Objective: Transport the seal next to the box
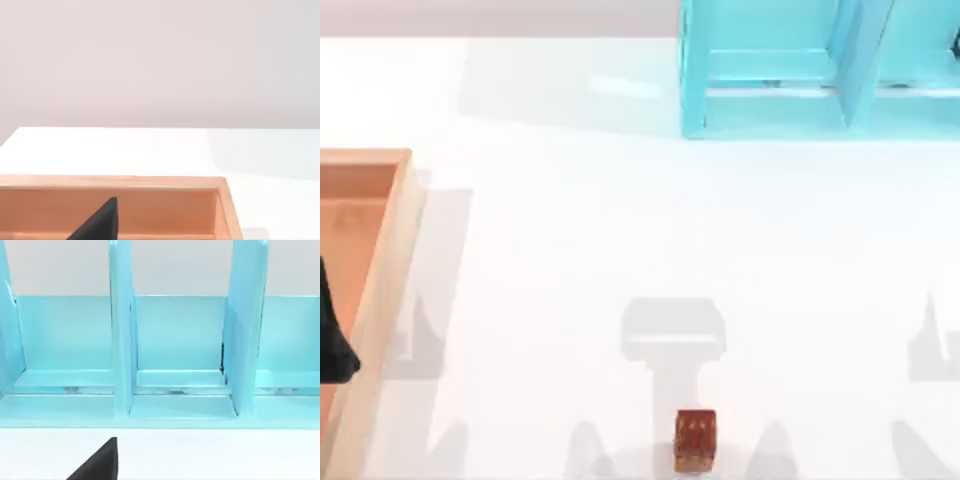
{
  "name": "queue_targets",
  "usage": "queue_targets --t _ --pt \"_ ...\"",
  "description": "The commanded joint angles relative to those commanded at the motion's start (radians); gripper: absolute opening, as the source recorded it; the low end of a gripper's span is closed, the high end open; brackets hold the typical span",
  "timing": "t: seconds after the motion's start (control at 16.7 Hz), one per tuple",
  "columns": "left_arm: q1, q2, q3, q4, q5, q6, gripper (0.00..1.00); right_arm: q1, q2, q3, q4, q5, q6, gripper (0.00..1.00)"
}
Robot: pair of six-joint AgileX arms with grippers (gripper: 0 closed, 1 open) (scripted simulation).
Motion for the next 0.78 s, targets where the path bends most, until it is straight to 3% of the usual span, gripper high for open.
queue_targets --t 0.36,0.78 --pt "-0.07 0.104 0.1 -0.081 0.0 -0.068 1.0 0.0 0.0 0.0 0.0 0.0 0.0 1.0" --pt "-0.38 0.649 0.559 -0.442 0.0 -0.372 1.0 0.0 0.0 0.0 0.0 0.0 0.0 1.0"
